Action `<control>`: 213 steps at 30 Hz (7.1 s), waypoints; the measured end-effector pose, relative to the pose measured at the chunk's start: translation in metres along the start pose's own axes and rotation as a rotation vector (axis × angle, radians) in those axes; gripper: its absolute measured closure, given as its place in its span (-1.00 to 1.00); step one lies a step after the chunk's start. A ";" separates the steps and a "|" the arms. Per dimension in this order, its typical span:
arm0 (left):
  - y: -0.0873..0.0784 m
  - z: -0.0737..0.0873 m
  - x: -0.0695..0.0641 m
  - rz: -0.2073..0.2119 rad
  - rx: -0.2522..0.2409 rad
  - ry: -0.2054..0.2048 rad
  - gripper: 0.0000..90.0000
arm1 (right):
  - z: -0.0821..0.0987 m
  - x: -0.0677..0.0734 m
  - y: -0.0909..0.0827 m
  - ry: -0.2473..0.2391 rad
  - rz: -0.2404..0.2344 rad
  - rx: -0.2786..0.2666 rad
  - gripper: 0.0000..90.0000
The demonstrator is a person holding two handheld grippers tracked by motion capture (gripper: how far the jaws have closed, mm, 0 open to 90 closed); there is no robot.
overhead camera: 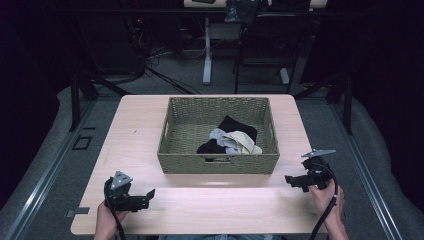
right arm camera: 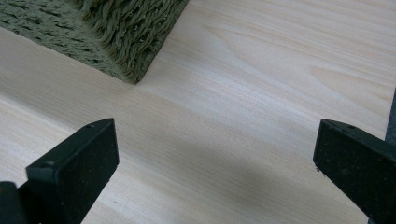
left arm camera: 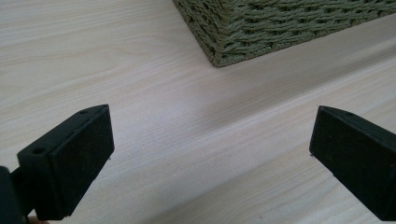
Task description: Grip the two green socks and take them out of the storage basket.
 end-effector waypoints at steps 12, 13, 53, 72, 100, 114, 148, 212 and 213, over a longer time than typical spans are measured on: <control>0.001 0.000 0.000 0.006 0.003 -0.006 -1.00 | 0.000 0.001 0.001 0.013 -0.012 0.024 -0.99; 0.001 0.000 0.000 0.006 0.003 -0.006 -1.00 | 0.000 0.001 0.001 0.013 -0.012 0.024 -0.99; 0.007 -0.001 -0.003 0.037 0.018 -0.016 -0.99 | -0.079 0.008 -0.059 -0.005 -0.084 -0.030 -0.95; 0.006 -0.001 -0.003 0.042 0.015 -0.017 -0.99 | -0.159 0.063 -0.038 -0.112 -0.135 0.006 -1.00; 0.006 -0.001 -0.003 0.046 0.011 -0.021 -0.99 | -0.190 0.086 0.044 -0.150 -0.144 0.171 -0.81; 0.006 -0.001 -0.003 0.047 0.012 -0.020 -0.99 | -0.182 0.086 0.084 -0.137 -0.120 0.275 -0.50; 0.006 0.000 -0.003 0.052 0.015 -0.017 -0.99 | -0.184 0.080 0.076 -0.130 -0.016 0.340 0.89; 0.006 0.000 -0.003 0.050 0.018 -0.018 -0.99 | -0.255 0.098 -0.020 -0.160 -0.001 0.217 0.94; 0.007 0.000 -0.003 0.050 0.019 -0.020 -0.99 | -0.255 0.098 -0.021 -0.165 0.000 0.217 0.93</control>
Point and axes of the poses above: each handheld gripper's, and its own axes: y roughly forward along the jaws, z roughly out of its underside, x roughly to its left, the point moved 7 cm from there along y, roughly forward along the jaws, and after that the axes turned 10 degrees about -z, right-handed, at the moved point
